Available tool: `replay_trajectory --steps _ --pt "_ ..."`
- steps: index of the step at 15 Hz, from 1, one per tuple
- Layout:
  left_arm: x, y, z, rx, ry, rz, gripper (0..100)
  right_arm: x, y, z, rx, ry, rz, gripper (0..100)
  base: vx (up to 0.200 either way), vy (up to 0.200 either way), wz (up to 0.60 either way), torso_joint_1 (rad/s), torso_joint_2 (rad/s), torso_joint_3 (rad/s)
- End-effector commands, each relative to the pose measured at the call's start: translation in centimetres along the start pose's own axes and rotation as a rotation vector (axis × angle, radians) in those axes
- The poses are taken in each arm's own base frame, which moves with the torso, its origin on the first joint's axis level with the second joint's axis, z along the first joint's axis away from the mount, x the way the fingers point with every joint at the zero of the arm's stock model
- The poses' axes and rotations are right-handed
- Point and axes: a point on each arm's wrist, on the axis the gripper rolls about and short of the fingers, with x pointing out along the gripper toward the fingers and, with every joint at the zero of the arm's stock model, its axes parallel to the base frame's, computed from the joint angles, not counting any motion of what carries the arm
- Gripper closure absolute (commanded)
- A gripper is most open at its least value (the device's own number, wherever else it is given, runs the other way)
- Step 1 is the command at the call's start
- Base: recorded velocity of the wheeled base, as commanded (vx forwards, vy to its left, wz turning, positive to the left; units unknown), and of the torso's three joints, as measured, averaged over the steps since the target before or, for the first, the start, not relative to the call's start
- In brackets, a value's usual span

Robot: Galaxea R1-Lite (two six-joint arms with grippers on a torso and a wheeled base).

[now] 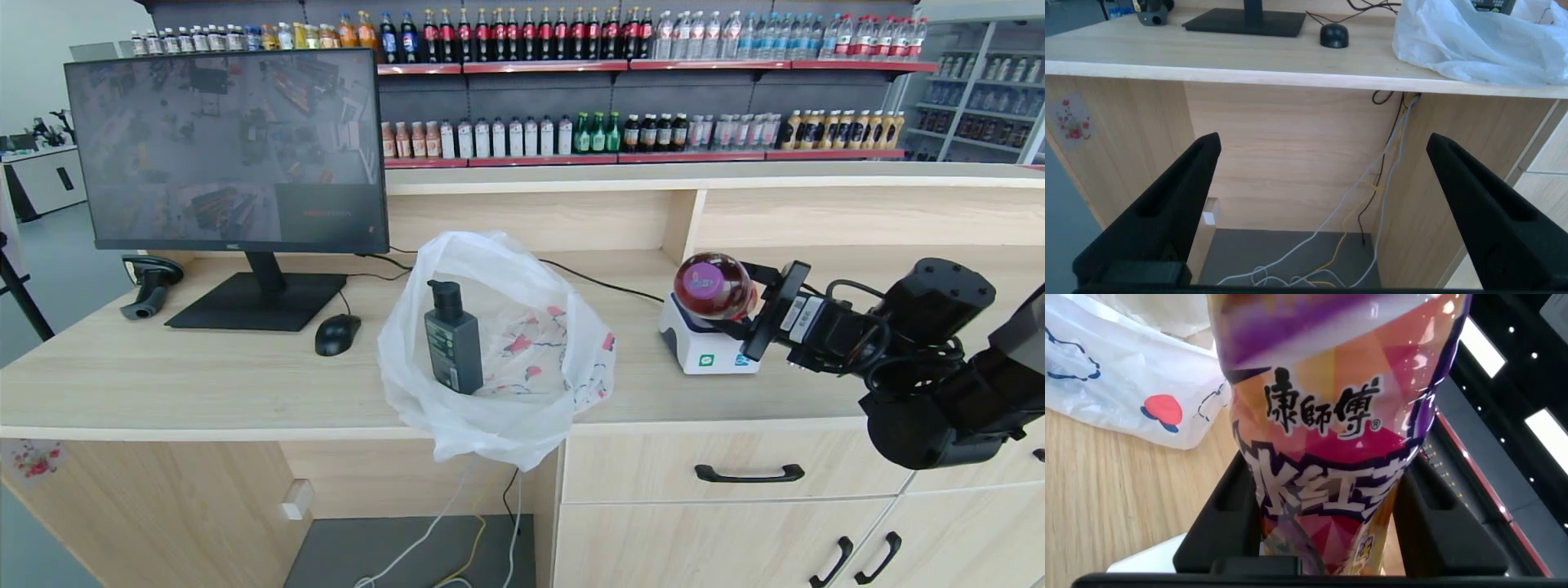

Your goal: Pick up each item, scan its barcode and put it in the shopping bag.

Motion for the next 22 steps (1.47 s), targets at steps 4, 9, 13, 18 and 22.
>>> replay_trajectory --steps 4,9,13,18,22 --pt "0.0 0.0 0.0 0.0 -0.001 0.0 0 0.0 0.1 -0.1 -0.002 0.001 0.002 100 0.0 0.0 0.0 0.0 0.0 0.0" --pt "0.0 0.0 0.0 0.0 -0.001 0.0 0 0.0 0.0 0.0 0.002 0.005 -0.005 100 0.0 0.0 0.0 0.0 0.0 0.0" --pt "0.0 0.0 0.0 -0.015 0.002 0.0 0 0.1 -0.6 0.7 0.012 0.005 -0.025 100 0.0 0.0 0.0 0.0 0.0 0.0" --pt "0.0 0.0 -0.1 -0.029 0.008 0.0 0 0.7 -2.2 3.2 0.145 0.08 -0.189 100 0.0 0.0 0.0 0.0 0.0 0.0" --pt "0.0 0.0 -0.1 -0.027 0.01 0.0 0 0.3 -3.8 5.4 0.356 0.137 -0.388 100 0.0 0.0 0.0 0.0 0.0 0.0"
